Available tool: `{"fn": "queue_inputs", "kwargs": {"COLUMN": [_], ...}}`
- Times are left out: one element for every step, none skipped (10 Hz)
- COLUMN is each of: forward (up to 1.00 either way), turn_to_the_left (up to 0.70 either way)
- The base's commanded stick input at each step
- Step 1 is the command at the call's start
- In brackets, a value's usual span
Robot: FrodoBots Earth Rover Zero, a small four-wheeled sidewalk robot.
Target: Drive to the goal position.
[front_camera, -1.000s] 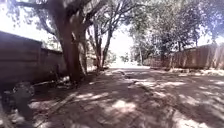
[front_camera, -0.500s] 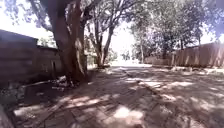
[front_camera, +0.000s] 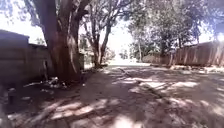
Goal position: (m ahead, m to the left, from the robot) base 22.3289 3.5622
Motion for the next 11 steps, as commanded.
{"fn": "queue_inputs", "kwargs": {"forward": [0.7,0.7,0.7,0.7,0.7,0.7,0.7,0.7,0.7,0.7,0.7], "turn_to_the_left": [-0.35,-0.2,-0.05,-0.11,-0.27,-0.34,-0.34,0.0,0.0,0.0,0.0]}}
